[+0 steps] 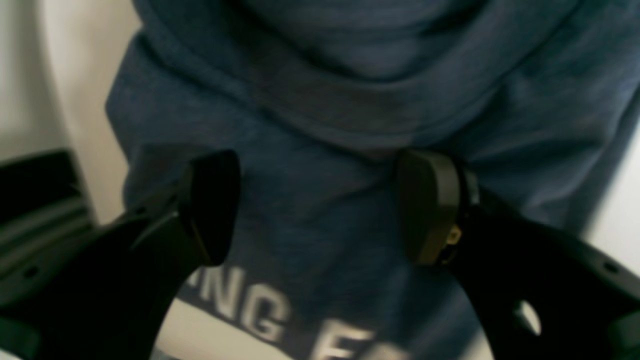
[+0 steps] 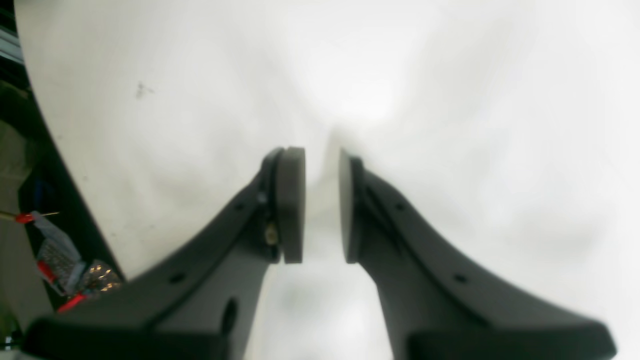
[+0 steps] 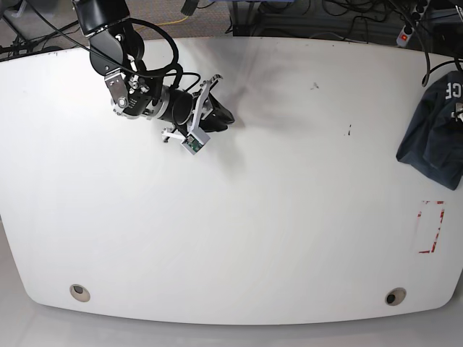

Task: Fold the T-shirt properly

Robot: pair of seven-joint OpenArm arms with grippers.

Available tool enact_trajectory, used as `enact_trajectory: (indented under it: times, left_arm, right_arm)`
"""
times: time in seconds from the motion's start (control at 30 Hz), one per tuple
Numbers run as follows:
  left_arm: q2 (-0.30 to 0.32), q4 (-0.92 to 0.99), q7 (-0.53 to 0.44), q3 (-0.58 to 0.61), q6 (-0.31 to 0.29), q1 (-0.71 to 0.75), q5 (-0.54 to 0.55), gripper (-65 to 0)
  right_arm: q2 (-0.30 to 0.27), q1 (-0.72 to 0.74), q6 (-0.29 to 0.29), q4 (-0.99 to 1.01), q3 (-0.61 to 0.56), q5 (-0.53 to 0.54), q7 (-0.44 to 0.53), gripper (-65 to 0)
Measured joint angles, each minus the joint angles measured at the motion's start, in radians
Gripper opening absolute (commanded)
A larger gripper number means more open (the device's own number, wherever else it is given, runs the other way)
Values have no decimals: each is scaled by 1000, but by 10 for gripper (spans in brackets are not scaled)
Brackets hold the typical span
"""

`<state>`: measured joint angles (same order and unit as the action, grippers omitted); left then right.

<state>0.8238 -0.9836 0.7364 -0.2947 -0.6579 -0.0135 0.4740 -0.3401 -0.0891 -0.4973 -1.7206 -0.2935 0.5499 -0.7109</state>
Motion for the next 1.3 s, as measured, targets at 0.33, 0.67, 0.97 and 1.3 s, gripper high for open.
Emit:
enact_trajectory:
  times: [0.33,0.67,0.97,1.3]
  left_arm:
    - [-85,-367,168,-157,-29,71,-20,-268]
    - [-508,-776,96,-143,146,150,-317,-267]
    - [-829,-816,-367,-135,149,244,-539,-267]
    - [-878,-913,-470,16,293,476,-545,-267]
  right_arm:
    - [-9,19,0,3,0,-14,3,-534]
    - [55,-34,-13,26,81,-442,239,-534]
    - [159,-60,-11,111,370,-625,503,-534]
    - [162,-223,-13,114,454,-624,667,-534]
